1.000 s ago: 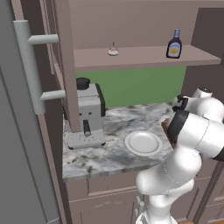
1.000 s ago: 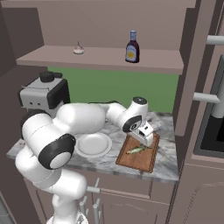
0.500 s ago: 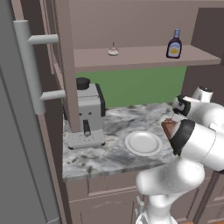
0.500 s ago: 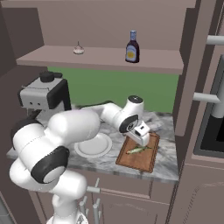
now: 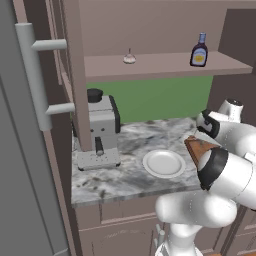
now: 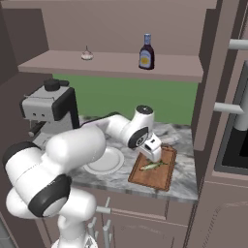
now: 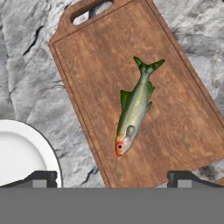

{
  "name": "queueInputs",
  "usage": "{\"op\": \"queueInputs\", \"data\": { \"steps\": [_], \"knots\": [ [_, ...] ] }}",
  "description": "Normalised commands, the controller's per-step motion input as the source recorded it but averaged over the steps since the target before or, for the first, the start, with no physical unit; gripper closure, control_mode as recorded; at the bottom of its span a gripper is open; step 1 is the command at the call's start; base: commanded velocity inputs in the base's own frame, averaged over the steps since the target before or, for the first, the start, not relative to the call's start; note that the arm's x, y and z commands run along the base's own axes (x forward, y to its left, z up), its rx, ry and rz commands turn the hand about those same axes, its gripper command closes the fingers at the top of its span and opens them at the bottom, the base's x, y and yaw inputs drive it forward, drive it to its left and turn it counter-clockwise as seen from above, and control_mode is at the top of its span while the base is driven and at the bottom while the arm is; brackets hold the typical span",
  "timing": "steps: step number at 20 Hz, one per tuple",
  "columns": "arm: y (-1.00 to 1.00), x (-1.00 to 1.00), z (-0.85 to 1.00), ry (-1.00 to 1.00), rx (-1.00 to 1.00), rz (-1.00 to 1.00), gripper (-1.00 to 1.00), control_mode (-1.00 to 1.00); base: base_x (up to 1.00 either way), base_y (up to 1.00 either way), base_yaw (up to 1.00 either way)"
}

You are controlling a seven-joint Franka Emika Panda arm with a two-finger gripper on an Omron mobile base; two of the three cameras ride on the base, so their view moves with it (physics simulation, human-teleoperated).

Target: Pick the fish from the plate and place it on the cutting board. Then pick the condiment bottle from the cabinet and place it next to the cutting board.

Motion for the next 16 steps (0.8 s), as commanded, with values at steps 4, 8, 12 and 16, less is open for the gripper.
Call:
{"op": "queueInputs", "data": {
  "steps": [4,8,12,16],
  "knots": [
    [0.08,0.00,0.01,0.00,0.00,0.00,-1.00,-1.00,0.00,0.00,0.00],
    [0.03,0.00,0.02,0.01,0.00,-0.02,-1.00,-1.00,0.00,0.00,0.00],
    [0.01,0.00,0.03,0.04,0.03,-0.08,-1.00,-1.00,0.00,0.00,0.00],
    [0.07,-0.05,0.13,0.05,0.05,-0.09,-1.00,-1.00,0.00,0.00,0.00]
  ]
}}
